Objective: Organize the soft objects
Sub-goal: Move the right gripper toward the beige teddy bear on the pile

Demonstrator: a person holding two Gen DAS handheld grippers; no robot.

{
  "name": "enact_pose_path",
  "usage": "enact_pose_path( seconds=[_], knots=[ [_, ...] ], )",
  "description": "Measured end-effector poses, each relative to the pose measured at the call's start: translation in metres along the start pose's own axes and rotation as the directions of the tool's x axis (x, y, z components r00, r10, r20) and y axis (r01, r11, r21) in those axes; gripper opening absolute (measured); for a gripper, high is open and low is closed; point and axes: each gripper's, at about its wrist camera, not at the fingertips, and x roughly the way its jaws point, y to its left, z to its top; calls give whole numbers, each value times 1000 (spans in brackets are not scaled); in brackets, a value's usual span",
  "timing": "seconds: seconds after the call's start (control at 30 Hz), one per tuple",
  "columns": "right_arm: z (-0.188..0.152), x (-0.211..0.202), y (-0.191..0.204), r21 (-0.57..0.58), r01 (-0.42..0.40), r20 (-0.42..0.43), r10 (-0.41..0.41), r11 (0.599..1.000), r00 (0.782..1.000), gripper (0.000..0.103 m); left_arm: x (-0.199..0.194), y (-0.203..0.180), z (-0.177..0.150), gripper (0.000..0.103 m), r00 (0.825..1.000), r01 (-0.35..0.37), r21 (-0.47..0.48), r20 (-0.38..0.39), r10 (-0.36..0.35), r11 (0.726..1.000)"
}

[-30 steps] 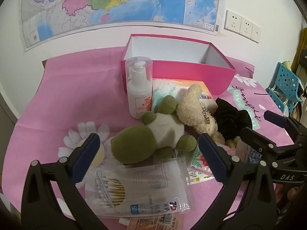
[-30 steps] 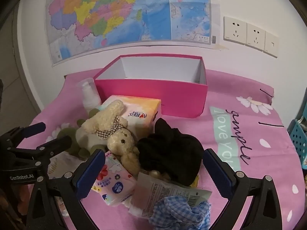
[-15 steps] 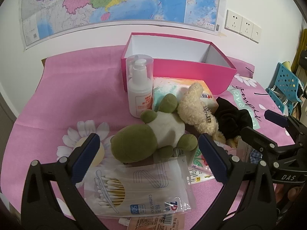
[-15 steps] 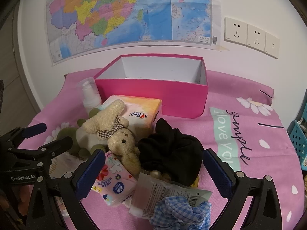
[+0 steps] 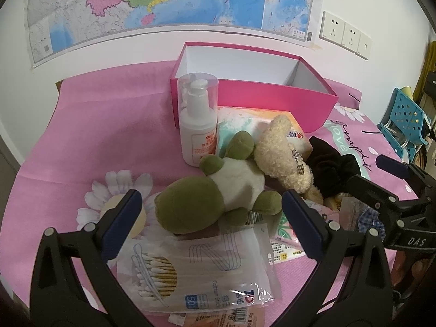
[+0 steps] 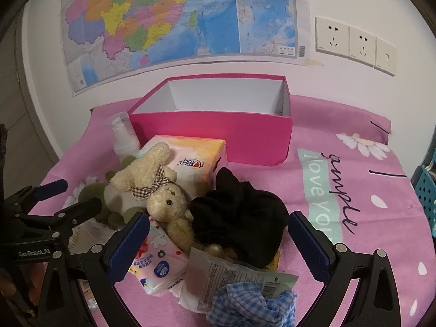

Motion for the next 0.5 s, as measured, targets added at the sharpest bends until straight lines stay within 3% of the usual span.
enact_pose_path(
  seconds=[0.5],
  knots=[
    [3, 15, 20, -45, -99, -24, 98, 994, 995, 103, 8, 4, -2, 102, 1000, -11, 7, -16, 11, 1000]
  ],
)
